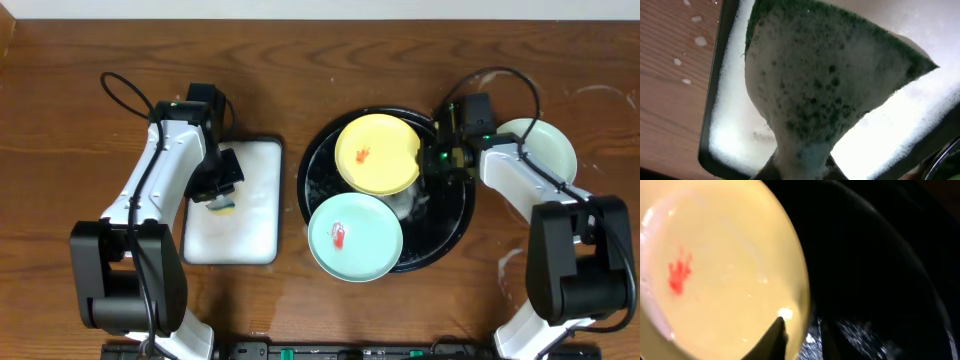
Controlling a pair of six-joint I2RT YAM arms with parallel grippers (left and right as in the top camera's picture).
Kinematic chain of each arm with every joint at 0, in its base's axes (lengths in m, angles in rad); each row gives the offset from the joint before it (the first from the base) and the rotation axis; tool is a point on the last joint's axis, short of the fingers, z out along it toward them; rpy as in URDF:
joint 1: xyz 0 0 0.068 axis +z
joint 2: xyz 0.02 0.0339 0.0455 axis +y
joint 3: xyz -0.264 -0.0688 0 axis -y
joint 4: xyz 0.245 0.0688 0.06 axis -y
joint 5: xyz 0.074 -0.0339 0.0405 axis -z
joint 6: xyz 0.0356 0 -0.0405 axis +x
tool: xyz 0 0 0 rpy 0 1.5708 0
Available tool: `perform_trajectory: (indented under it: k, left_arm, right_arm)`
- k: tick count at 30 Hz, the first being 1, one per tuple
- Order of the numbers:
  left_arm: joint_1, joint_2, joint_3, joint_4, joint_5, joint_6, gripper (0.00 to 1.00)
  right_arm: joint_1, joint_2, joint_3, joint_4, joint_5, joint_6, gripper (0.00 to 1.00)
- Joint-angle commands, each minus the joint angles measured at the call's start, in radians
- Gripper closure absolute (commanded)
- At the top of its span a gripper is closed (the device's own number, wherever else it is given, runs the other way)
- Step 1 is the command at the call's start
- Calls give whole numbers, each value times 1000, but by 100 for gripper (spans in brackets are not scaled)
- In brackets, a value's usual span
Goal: Clean dirty plates on tray and stack at the side
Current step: 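Move the right gripper back and grip the yellow plate's rim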
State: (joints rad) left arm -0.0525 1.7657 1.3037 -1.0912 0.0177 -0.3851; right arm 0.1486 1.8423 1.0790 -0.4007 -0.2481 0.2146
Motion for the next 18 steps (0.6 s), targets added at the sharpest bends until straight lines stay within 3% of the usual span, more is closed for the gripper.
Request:
perform_trajectory:
  k: [1,7,18]
  left_arm:
    - [3,3,5,-6,-2,27,92]
    - [3,3,5,-4,-2,30,92]
    - [3,4,5,21,-2,30,92]
  right_arm:
    - [-11,-36,93,-103,58,-61,73]
    - [-16,-35,327,-390,57,-113,71]
    - [19,146,331,-310,56,-111,69]
